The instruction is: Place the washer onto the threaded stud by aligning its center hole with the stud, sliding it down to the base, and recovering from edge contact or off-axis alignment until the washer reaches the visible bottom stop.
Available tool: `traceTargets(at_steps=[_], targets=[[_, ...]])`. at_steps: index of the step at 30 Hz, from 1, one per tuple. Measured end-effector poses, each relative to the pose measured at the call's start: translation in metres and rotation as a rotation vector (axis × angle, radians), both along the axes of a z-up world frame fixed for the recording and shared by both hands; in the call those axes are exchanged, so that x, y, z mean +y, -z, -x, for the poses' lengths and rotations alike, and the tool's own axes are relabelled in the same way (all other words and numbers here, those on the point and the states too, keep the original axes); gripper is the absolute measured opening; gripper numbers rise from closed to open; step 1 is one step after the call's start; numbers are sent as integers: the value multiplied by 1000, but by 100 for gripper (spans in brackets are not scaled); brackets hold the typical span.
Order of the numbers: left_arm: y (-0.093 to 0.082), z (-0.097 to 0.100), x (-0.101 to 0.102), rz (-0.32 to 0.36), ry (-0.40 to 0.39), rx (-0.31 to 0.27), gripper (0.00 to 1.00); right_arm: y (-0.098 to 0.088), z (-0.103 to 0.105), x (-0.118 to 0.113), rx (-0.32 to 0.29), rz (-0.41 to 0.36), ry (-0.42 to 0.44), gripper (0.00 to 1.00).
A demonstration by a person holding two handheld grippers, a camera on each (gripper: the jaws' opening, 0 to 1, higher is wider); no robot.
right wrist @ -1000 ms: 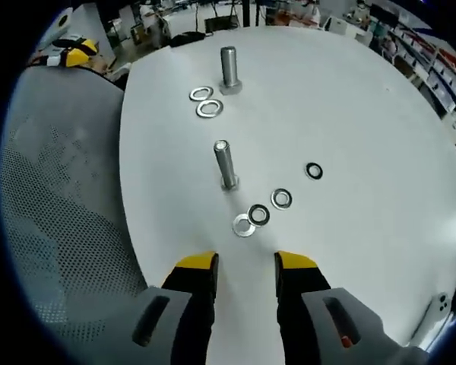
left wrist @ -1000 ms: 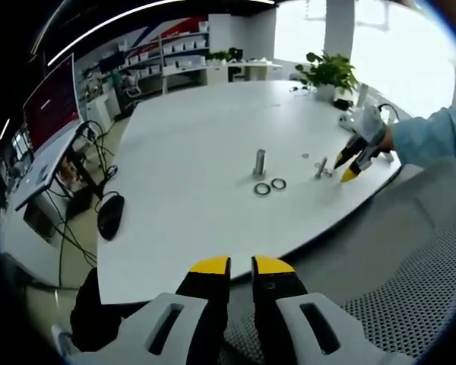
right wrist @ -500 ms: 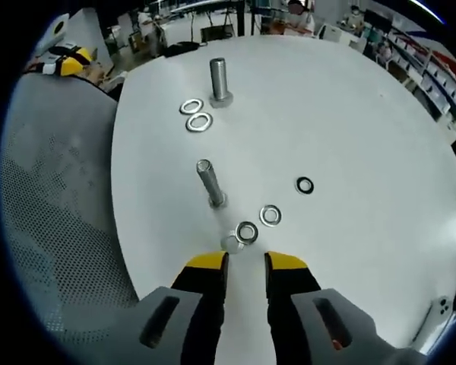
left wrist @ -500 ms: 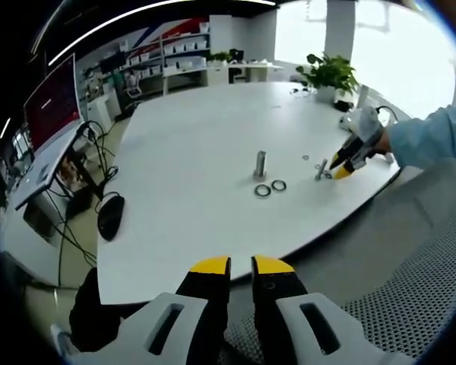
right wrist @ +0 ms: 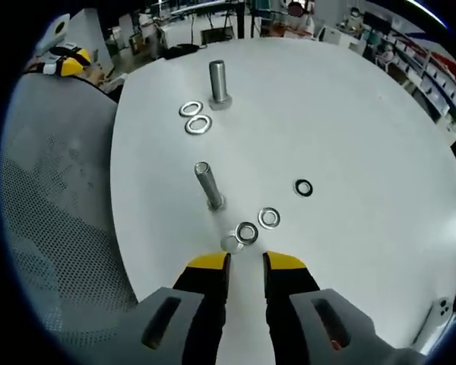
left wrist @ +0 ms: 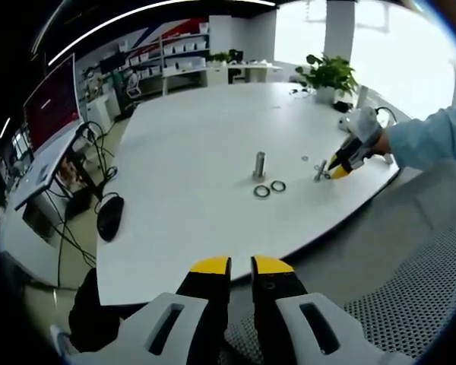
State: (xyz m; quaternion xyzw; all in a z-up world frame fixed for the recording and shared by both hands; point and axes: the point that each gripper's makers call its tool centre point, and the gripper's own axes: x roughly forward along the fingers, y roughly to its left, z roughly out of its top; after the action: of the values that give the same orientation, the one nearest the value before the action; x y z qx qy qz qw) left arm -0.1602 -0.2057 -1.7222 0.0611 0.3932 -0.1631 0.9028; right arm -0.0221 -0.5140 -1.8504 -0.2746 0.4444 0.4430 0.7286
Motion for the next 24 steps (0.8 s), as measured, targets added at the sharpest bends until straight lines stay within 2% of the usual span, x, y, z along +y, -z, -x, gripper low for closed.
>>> traceTargets(at_steps=[3, 6, 13, 19, 21, 24], targets=[[0, 0, 0, -1, 0, 0, 8, 0, 3, 4, 18, -12, 19, 24], [0, 1, 0, -1, 0, 0, 8, 0, 8, 10, 10, -1, -24, 29], [0, 0, 0, -1, -1, -1, 8, 0, 9, 19, 8, 11, -50, 23], [0, 1, 0, -2, 0, 1, 8, 1, 7, 19, 3, 14, -61, 19], [0, 1, 0, -2, -1, 1, 8, 2, 7, 18, -15, 6, -104, 17], [0, 1, 0, -3, 1, 2, 8, 1, 7, 17, -12, -39, -54, 17]])
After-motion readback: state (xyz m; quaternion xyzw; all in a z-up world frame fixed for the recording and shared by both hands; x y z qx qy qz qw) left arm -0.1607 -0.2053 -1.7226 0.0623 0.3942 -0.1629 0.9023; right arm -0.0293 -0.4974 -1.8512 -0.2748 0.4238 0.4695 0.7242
